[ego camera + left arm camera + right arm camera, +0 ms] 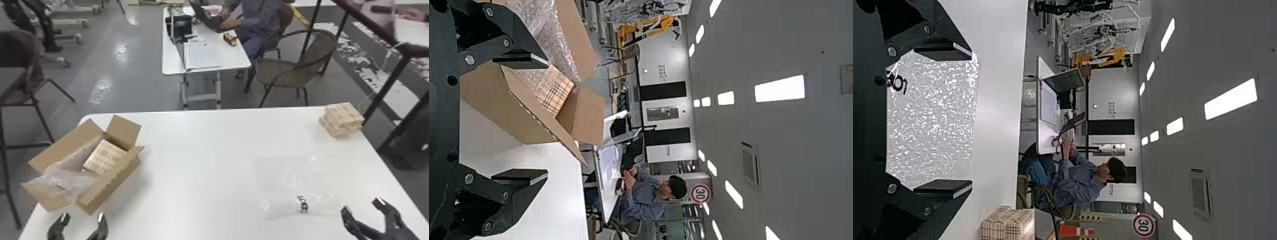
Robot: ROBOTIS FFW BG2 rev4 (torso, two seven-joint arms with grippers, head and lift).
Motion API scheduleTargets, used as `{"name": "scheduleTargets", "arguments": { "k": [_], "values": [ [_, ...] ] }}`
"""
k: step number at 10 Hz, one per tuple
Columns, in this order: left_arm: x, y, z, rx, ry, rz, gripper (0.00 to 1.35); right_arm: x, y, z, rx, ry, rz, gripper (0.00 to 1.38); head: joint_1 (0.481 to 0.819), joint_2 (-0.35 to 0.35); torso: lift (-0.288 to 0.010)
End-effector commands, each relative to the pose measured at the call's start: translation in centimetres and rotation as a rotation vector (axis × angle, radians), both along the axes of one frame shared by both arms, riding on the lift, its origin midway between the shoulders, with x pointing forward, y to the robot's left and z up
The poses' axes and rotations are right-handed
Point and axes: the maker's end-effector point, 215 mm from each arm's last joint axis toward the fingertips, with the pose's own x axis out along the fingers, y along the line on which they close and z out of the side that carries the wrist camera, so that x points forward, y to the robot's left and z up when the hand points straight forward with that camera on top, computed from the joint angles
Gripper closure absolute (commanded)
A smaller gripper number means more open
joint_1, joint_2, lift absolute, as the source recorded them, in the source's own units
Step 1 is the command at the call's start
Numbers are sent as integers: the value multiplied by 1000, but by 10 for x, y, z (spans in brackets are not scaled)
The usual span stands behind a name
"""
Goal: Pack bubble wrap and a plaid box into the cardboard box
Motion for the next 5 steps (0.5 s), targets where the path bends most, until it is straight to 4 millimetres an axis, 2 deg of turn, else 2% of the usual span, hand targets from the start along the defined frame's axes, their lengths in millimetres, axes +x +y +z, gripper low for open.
{"name": "scheduleTargets", "arguments": {
  "k": [1,5],
  "values": [
    [0,0,-1,-6,4,4,484,0,1,0,2,0,0,360,695,4,3],
    [-1,0,-2,-8,4,5,484,-1,0,-2,8,4,-3,360,695,6,3]
  ]
}}
